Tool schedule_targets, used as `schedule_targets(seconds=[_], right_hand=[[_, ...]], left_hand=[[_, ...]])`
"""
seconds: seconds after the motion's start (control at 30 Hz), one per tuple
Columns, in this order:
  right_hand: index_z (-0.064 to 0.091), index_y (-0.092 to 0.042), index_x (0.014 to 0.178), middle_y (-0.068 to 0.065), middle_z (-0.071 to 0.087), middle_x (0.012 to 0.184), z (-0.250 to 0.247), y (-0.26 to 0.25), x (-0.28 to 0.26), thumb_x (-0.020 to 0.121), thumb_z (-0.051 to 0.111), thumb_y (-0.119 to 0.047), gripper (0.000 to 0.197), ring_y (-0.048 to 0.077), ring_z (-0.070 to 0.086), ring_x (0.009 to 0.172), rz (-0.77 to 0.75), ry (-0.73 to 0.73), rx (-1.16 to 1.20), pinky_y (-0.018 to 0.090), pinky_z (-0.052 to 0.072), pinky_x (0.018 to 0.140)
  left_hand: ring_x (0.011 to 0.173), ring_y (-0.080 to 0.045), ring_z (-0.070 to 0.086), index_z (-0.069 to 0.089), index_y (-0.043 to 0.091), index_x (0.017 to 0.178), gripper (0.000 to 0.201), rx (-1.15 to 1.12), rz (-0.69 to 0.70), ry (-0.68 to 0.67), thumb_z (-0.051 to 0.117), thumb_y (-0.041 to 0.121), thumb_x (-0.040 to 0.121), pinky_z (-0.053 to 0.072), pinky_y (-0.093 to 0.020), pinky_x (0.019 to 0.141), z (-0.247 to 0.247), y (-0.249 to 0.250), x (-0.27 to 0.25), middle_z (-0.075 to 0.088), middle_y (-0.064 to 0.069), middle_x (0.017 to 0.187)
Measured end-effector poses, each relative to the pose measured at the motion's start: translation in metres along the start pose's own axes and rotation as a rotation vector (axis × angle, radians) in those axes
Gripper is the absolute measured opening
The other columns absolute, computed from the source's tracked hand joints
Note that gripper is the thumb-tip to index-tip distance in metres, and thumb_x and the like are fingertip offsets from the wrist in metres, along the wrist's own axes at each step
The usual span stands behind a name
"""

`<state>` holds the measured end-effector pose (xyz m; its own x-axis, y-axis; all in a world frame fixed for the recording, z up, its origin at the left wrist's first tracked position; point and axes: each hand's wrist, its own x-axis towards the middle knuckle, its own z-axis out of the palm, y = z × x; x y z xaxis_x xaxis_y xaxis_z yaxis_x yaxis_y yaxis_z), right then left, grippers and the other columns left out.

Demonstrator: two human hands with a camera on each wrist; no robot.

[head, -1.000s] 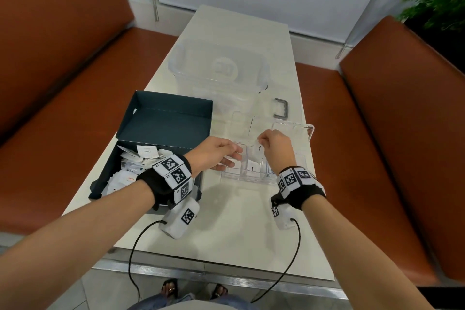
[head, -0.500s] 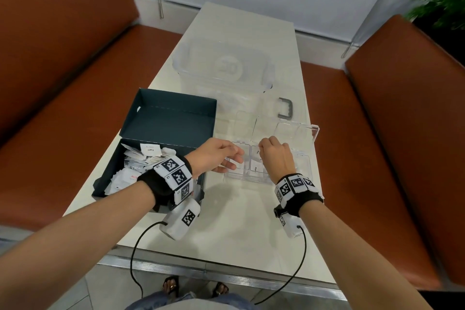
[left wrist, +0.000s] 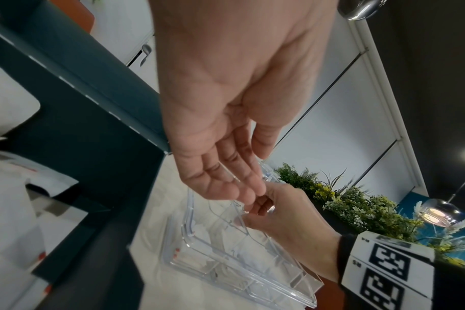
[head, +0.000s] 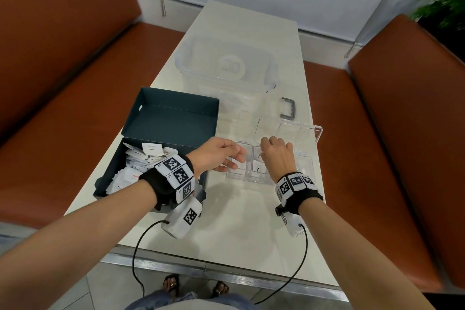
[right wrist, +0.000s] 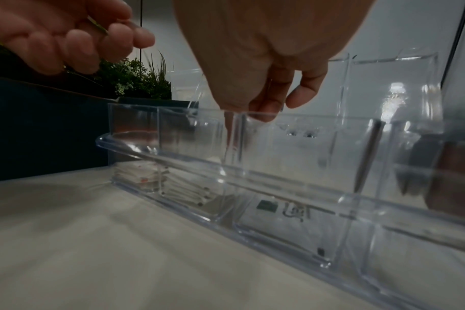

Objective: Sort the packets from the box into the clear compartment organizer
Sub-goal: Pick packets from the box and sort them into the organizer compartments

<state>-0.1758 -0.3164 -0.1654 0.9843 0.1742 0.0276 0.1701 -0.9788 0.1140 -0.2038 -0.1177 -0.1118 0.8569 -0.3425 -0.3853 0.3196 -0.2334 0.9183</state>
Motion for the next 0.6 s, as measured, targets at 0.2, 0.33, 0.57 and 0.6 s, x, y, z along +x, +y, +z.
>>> schedule_targets(seconds=[0.2,0.33,0.57,0.6], right_hand=[[0.048,-0.013,0.111,0.003,0.055,0.107,-0.008,0.001,-0.002,0.092,0.05,-0.004,0.021,0.025,0.05,0.096,0.001,-0.007,0.002,0.034,0.033,0.082],[0.055,-0.013,0.11,0.003,0.057,0.102,-0.039,-0.003,-0.004,0.093,0.05,-0.011,0.018,0.025,0.054,0.092,0.009,0.088,0.142,0.035,0.034,0.082],[0.069,-0.019,0.095,-0.007,0.064,0.085,-0.127,-0.058,0.017,0.088,0.063,-0.02,0.009,-0.004,0.053,0.067,-0.229,-0.001,0.707,0.005,0.038,0.067],[0.069,-0.02,0.094,-0.008,0.065,0.082,-0.132,-0.073,0.019,0.088,0.064,-0.021,0.008,-0.007,0.053,0.065,-0.28,-0.066,0.742,0.003,0.039,0.067]], left_hand=[[0.076,-0.01,0.066,0.07,0.014,0.108,0.025,0.015,-0.002,-0.003,0.047,0.023,0.102,0.052,-0.02,0.068,-0.002,0.0,-0.001,0.074,0.003,0.095],[0.078,-0.012,0.067,0.069,0.013,0.11,0.025,0.033,-0.004,-0.014,0.048,0.022,0.102,0.051,-0.021,0.069,-0.012,0.004,-0.005,0.074,-0.002,0.103],[0.087,-0.011,0.069,0.068,0.021,0.111,0.022,0.215,0.007,0.024,0.049,0.028,0.101,0.053,-0.02,0.071,-0.075,0.023,-0.028,0.075,0.004,0.101],[0.088,-0.011,0.069,0.067,0.022,0.111,0.022,0.256,-0.007,0.023,0.049,0.03,0.101,0.053,-0.02,0.072,-0.087,0.024,-0.031,0.074,0.004,0.102]])
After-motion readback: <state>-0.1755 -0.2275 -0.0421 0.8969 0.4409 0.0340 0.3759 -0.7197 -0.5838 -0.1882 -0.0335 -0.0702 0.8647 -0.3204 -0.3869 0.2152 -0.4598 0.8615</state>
